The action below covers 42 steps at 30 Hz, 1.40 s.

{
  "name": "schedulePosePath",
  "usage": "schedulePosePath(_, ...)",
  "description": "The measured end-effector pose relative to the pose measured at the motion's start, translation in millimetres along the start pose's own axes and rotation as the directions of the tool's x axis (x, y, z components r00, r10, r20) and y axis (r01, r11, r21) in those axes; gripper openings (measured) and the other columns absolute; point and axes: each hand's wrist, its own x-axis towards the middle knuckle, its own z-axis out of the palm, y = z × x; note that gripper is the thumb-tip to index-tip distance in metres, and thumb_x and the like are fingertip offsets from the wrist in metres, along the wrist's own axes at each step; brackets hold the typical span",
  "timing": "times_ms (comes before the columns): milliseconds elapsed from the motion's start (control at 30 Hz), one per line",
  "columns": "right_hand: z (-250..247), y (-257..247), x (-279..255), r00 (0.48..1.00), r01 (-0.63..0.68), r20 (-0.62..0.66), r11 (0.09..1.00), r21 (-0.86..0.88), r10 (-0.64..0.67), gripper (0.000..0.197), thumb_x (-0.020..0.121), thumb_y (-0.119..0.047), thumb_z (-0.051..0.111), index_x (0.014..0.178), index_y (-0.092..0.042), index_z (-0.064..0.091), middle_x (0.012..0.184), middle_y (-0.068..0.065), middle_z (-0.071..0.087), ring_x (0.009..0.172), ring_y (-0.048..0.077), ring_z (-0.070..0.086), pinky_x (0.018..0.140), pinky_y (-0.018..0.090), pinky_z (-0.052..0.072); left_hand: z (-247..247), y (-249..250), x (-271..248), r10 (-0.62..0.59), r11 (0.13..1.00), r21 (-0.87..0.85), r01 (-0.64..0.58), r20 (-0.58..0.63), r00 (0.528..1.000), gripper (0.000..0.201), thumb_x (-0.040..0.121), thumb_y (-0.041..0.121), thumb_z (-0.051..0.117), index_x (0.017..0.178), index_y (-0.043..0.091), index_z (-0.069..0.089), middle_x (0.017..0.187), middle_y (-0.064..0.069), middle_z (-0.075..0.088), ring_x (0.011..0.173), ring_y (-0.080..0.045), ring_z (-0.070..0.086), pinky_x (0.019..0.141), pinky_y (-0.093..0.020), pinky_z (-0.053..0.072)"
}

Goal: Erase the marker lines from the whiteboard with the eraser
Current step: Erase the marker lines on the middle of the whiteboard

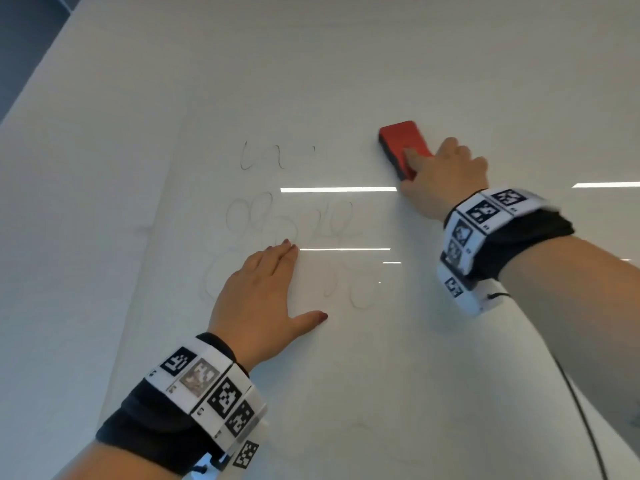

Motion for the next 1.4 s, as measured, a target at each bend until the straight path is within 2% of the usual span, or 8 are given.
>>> schedulePosePath(133, -2, -11, 4, 1.0, -0.016, 0.026, 0.999, 0.032, 0.015, 0.05, 0.093, -0.035, 0.039, 0.142, -0.024, 0.033, 0.121, 0.017, 0.039, 0.109, 0.034, 0.042, 0.085, 0.041, 0.032, 1, 0, 1, 0.002, 1.0, 0.006, -0.002, 0.002, 1.0, 0.099, 0.076, 0.075, 0.044, 0.151, 0.024, 0.003, 0.157, 0.012, 0.003, 0.141, -0.01, 0.008, 0.115, -0.03, 0.02)
schedulePosePath(300, 5, -61, -37, 0.963, 0.271, -0.023, 0.96, 0.068, -0.27, 0.054, 0.092, -0.039, 0.039, 0.144, -0.026, 0.028, 0.12, 0.014, 0.04, 0.106, 0.031, 0.043, 0.083, 0.041, 0.032, 2, 1, 0, -0.002, 1.0, 0.009, 0.002, 0.003, 1.0, 0.1, 0.076, 0.075, 0.045, 0.151, 0.022, 0.005, 0.157, 0.009, 0.005, 0.141, -0.012, 0.011, 0.114, -0.029, 0.02)
schedulePosePath(433, 18, -59, -72, 0.914, 0.405, -0.048, 0.914, 0.042, -0.403, 0.059, 0.092, -0.042, 0.037, 0.147, -0.031, 0.022, 0.12, 0.012, 0.039, 0.107, 0.03, 0.041, 0.086, 0.042, 0.033, 1, 3, -1, -0.012, 1.0, 0.015, 0.011, 0.017, 1.0, 0.099, 0.076, 0.074, 0.046, 0.151, 0.022, 0.006, 0.157, 0.008, 0.006, 0.141, -0.013, 0.011, 0.113, -0.03, 0.02)
schedulePosePath(733, 21, 17, -39, 0.996, 0.093, -0.003, 0.995, 0.045, -0.093, 0.059, 0.094, -0.042, 0.039, 0.149, -0.035, 0.02, 0.116, 0.015, 0.039, 0.106, 0.033, 0.042, 0.08, 0.04, 0.031, -1, 2, -1, -0.035, 0.999, 0.022, 0.033, 0.069, 0.997, 0.1, 0.076, 0.074, 0.044, 0.151, 0.023, 0.003, 0.158, 0.01, 0.002, 0.142, -0.012, 0.008, 0.115, -0.033, 0.021)
schedulePosePath(900, 29, -18, -102, 0.937, 0.347, -0.01, 0.933, 0.095, -0.348, 0.059, 0.092, -0.044, 0.04, 0.147, -0.036, 0.021, 0.114, 0.011, 0.039, 0.103, 0.03, 0.041, 0.086, 0.043, 0.034, 0, 4, -1, -0.047, 0.999, 0.019, 0.045, 0.073, 0.996, 0.099, 0.077, 0.073, 0.046, 0.151, 0.023, 0.004, 0.158, 0.009, 0.002, 0.143, -0.014, 0.008, 0.115, -0.033, 0.019)
schedulePosePath(1067, 45, -1, -163, 0.87, 0.491, 0.004, 0.867, 0.085, -0.494, 0.057, 0.092, -0.043, 0.042, 0.147, -0.038, 0.025, 0.097, 0.004, 0.033, 0.092, 0.027, 0.042, 0.077, 0.041, 0.033, 0, 5, -3, -0.045, 0.999, 0.018, 0.044, 0.075, 0.996, 0.098, 0.077, 0.071, 0.048, 0.151, 0.021, 0.006, 0.158, 0.008, 0.004, 0.143, -0.015, 0.008, 0.116, -0.032, 0.016)
schedulePosePath(1300, 38, 28, -119, 0.976, 0.216, -0.015, 0.974, 0.074, -0.215, 0.058, 0.093, -0.047, 0.041, 0.148, -0.036, 0.023, 0.11, 0.014, 0.039, 0.099, 0.033, 0.042, 0.083, 0.043, 0.035, -2, 13, -16, -0.018, 1.0, 0.02, 0.018, -0.01, 1.0, 0.093, 0.08, 0.064, 0.049, 0.15, 0.014, 0.016, 0.156, 0.0, 0.017, 0.141, -0.018, 0.015, 0.113, -0.036, 0.023)
schedulePosePath(1400, 40, 13, -117, 0.986, 0.164, -0.023, 0.984, 0.071, -0.162, 0.059, 0.094, -0.043, 0.041, 0.148, -0.03, 0.022, 0.112, 0.015, 0.039, 0.1, 0.034, 0.042, 0.081, 0.043, 0.036, 0, 20, -31, -0.008, 1.0, 0.005, 0.007, 0.041, 0.999, 0.096, 0.077, 0.07, 0.044, 0.151, 0.016, 0.013, 0.156, 0.003, 0.013, 0.141, -0.015, 0.013, 0.115, -0.035, 0.022)
